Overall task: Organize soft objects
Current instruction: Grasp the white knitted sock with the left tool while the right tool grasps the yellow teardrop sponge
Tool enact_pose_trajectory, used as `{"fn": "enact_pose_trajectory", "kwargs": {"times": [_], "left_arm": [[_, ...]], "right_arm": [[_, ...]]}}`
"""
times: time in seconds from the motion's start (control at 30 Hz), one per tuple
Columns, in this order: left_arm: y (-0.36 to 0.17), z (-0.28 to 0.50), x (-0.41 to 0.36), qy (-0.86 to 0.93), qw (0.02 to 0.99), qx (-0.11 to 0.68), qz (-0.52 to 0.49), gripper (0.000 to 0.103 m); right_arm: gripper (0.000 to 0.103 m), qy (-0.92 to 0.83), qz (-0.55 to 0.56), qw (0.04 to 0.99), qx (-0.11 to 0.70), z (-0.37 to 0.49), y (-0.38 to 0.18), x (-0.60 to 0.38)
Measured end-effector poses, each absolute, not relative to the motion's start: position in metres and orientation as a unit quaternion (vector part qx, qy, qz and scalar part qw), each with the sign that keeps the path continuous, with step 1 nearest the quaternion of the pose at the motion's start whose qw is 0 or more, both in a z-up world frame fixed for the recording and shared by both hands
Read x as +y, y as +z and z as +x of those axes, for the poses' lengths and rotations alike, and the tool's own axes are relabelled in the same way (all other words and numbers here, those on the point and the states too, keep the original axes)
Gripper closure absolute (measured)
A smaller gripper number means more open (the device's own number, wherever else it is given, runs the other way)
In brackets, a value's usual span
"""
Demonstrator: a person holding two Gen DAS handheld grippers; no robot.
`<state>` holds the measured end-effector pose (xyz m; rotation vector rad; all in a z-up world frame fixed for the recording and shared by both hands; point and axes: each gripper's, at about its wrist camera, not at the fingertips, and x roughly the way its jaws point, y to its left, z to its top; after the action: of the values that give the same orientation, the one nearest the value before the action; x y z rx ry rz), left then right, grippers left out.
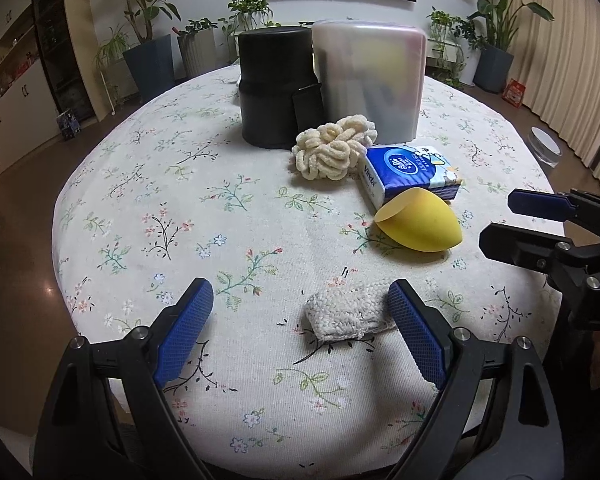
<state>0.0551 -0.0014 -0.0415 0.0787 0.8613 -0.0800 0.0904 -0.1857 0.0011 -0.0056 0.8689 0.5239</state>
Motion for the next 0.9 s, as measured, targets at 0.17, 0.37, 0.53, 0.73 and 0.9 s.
{"fn": "enact_pose_trajectory", "kwargs": {"times": [0.17, 0.37, 0.53, 0.73, 0.9], "left_arm": [[-0.042, 0.054, 0.0, -0.039, 0.908, 0.415, 0.031, 0.014], [-0.041, 0.049, 0.001, -0.053, 0.911, 0.409, 0.023, 0.026], [-0.039, 0.048, -0.002, -0.066, 0.911, 0.407, 0.023, 0.04], [-0.042, 0.043, -0.001, -0.065, 0.909, 0.412, 0.014, 0.038], [-0.043, 0.041, -0.001, -0.063, 0.909, 0.412, 0.013, 0.038]], "right_arm": [[0.029, 0.252, -0.003, 0.873, 0.418, 0.093, 0.0, -0.183], [0.033, 0.257, -0.011, 0.869, 0.424, 0.096, -0.003, -0.175], [0.037, 0.259, -0.019, 0.864, 0.431, 0.099, -0.007, -0.168], [0.037, 0.267, -0.022, 0.861, 0.432, 0.102, -0.009, -0.159], [0.037, 0.271, -0.027, 0.859, 0.434, 0.104, -0.012, -0.152]]}}
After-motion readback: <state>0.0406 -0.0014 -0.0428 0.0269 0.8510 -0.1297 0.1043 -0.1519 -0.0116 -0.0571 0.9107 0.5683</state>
